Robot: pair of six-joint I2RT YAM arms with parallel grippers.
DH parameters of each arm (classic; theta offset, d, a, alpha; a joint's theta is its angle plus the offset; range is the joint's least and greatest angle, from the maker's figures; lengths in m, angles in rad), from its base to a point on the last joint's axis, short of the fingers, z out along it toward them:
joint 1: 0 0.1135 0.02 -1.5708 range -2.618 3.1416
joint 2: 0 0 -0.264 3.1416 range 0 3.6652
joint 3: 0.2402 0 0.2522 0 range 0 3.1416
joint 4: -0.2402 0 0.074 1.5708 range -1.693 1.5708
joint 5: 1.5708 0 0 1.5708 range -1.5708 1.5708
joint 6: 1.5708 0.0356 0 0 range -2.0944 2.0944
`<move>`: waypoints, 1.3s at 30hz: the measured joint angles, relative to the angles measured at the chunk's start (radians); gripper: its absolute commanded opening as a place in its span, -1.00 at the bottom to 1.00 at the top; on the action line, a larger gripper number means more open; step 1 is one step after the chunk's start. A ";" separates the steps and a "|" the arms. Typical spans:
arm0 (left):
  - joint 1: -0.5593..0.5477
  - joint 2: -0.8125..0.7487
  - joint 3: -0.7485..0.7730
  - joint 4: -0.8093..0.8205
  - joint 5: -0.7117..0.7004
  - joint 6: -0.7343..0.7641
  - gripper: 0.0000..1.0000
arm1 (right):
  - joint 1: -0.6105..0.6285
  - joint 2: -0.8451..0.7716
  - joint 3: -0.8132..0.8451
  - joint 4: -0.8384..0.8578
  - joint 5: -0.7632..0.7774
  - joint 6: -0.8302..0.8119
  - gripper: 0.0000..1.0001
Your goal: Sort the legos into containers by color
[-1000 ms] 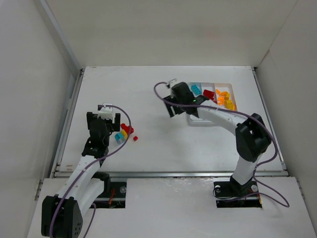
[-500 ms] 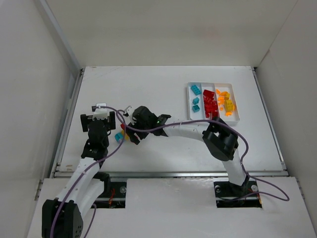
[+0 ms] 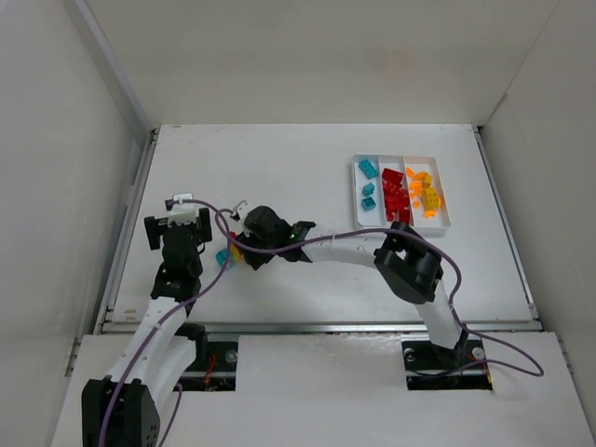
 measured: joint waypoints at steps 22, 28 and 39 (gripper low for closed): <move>0.043 -0.006 0.000 0.008 -0.036 -0.012 0.91 | 0.003 0.058 -0.005 0.023 0.064 0.068 -0.71; 0.043 -0.006 0.000 0.008 -0.032 -0.012 0.91 | 0.003 0.054 -0.019 0.040 0.114 0.083 -1.00; 0.043 -0.006 0.016 -0.060 0.128 -0.002 0.91 | -0.156 -0.183 -0.234 0.021 0.184 0.140 -1.00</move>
